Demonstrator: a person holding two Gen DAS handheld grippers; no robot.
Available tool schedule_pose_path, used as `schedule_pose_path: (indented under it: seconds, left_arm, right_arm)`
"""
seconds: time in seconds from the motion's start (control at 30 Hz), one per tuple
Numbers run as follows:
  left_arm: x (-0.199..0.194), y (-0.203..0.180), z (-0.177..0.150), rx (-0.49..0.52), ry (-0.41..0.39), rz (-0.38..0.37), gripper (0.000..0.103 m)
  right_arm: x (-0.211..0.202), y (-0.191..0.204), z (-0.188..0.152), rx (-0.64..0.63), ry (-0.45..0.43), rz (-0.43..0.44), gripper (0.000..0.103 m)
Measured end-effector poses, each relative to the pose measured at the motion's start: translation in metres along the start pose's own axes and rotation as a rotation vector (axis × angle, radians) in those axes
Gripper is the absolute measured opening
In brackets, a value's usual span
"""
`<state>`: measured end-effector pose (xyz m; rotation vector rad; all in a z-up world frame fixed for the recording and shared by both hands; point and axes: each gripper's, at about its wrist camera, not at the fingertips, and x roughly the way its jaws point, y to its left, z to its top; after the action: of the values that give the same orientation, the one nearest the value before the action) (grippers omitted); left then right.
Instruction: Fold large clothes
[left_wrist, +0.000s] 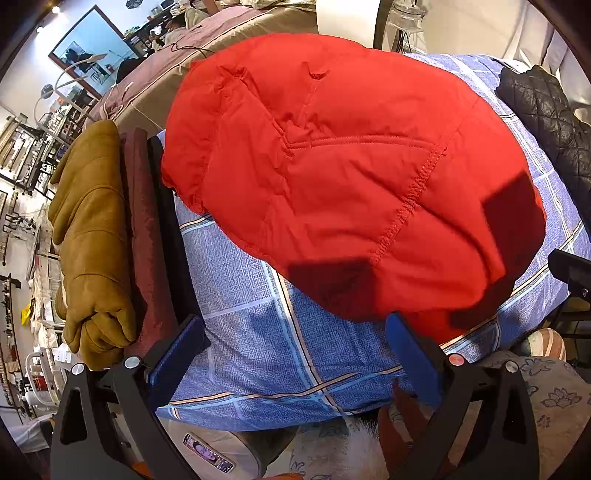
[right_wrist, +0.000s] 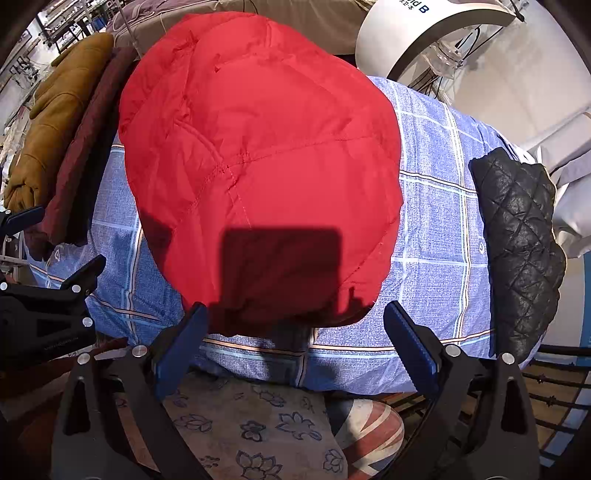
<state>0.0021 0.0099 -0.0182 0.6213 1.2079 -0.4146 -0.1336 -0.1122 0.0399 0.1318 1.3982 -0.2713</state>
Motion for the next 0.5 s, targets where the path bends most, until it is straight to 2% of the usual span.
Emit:
schedule_pose_path:
  seconds: [0.3,0.5]
  left_arm:
    - [0.003,0.0013,0.0001,-0.004,0.008,-0.006,0.097]
    - [0.0094,0.0032,0.0001,-0.018,0.04,-0.038,0.097]
  right_arm:
    - [0.0014,0.0006,0.0014,-0.001,0.004,0.001,0.094]
    - [0.002,-0.002,0.0038,0.008,-0.001,0.002,0.094]
